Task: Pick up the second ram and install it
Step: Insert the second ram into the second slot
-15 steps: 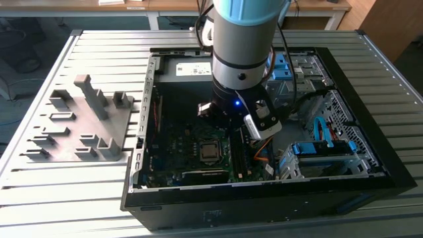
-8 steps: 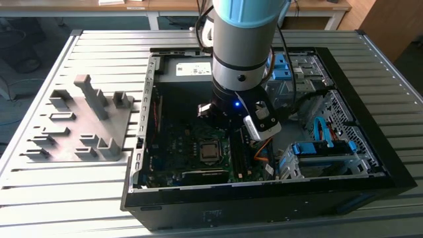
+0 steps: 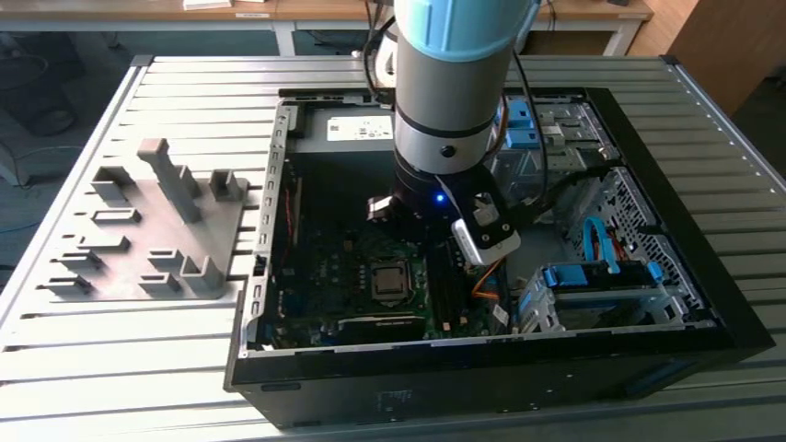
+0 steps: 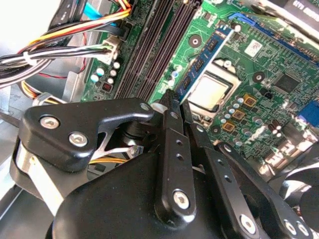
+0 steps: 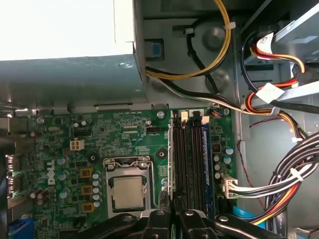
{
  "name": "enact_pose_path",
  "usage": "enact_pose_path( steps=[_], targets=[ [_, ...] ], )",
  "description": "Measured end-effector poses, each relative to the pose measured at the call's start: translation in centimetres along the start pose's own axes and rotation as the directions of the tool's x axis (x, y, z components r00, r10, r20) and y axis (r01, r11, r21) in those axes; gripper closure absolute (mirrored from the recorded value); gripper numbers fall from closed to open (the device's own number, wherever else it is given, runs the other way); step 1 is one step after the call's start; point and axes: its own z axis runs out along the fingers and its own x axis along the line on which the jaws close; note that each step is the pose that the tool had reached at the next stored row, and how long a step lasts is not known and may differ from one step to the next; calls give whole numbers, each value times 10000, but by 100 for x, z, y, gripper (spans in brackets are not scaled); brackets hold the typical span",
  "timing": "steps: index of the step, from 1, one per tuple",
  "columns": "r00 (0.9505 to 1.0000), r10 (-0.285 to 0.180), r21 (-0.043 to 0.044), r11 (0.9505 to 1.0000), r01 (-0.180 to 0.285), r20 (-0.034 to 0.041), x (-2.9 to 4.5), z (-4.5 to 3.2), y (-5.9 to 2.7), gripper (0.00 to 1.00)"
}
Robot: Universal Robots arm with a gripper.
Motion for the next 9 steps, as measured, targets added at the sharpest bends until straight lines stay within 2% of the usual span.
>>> enact_pose_path(
  steps=[4, 9],
  targets=[
    [10000, 0, 0, 10000, 0, 0, -18, 23, 0, 86],
    [10000, 6, 4, 10000, -6, -1, -78, 84, -18, 86]
  ],
)
